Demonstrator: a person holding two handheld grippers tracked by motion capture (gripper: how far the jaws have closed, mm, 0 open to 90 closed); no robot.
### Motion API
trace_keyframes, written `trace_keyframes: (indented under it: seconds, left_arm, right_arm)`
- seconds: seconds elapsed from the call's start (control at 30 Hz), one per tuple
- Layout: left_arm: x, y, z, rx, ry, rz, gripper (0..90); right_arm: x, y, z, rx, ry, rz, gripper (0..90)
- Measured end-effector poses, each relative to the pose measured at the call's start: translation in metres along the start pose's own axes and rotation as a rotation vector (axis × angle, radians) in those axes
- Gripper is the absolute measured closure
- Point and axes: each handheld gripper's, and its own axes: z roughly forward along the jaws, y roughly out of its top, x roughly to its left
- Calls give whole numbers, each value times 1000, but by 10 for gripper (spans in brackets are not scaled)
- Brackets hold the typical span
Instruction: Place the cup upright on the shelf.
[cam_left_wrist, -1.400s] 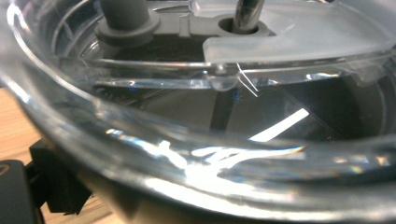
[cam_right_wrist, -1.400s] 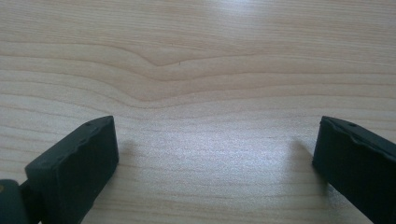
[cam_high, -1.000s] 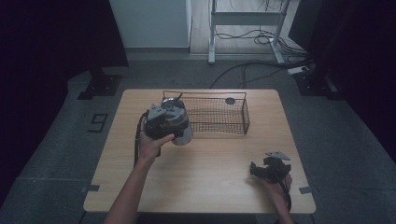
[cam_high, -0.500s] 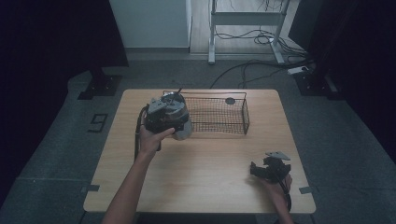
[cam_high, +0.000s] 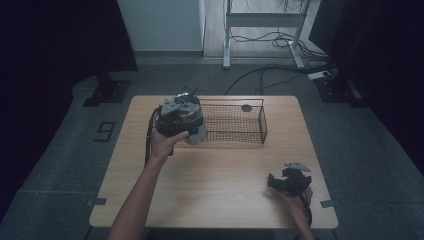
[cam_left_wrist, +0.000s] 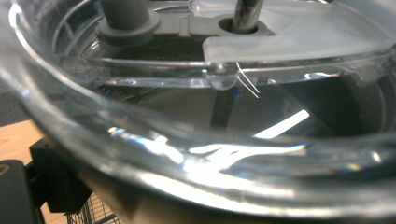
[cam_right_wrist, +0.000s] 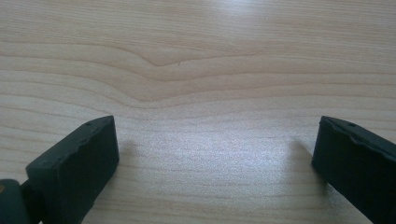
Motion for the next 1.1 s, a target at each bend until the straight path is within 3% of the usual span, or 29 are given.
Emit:
trace_keyframes:
  seconds: [0.47,1.1]
  left_arm:
    - [5,15,10,-13,11,14,41]
    - [25,29,21,-5,40,5,41]
  right_arm:
    - [0,0,0,0,0,0,1]
    - [-1,0,0,-1,3,-5,1]
